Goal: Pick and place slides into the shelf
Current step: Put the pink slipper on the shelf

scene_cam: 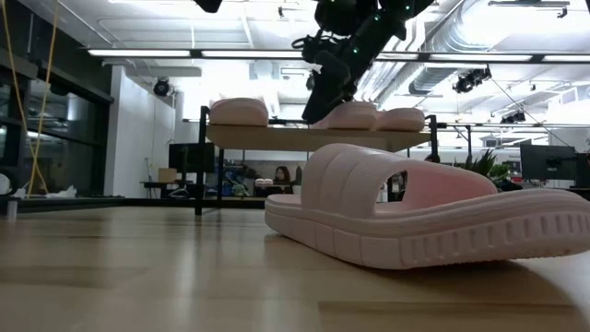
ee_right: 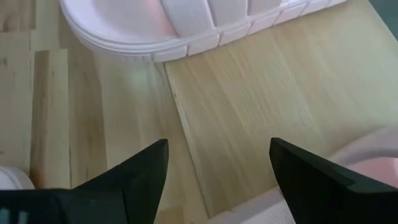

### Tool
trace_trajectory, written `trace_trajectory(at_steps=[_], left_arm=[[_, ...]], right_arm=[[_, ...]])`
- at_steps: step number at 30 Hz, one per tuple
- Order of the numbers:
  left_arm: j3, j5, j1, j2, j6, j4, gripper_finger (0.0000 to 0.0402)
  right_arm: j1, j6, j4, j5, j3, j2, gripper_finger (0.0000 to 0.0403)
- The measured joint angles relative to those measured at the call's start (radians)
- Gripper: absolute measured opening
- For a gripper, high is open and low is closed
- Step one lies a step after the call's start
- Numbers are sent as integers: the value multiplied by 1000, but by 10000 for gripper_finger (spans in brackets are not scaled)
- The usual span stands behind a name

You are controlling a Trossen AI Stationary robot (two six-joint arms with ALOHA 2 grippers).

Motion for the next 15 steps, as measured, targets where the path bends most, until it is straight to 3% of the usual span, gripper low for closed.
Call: trace_trajectory(at_steps=[5,10,15], left_arm=[[0,0,0,0,0,0,24],[0,0,0,0,0,0,24],[0,0,0,0,1,0,24]], right_arm=[[-2,0,-7,9,0,-5,273],[-1,8,-31,82,0,-38,273],[-1,6,-14,44,0,-77,273]])
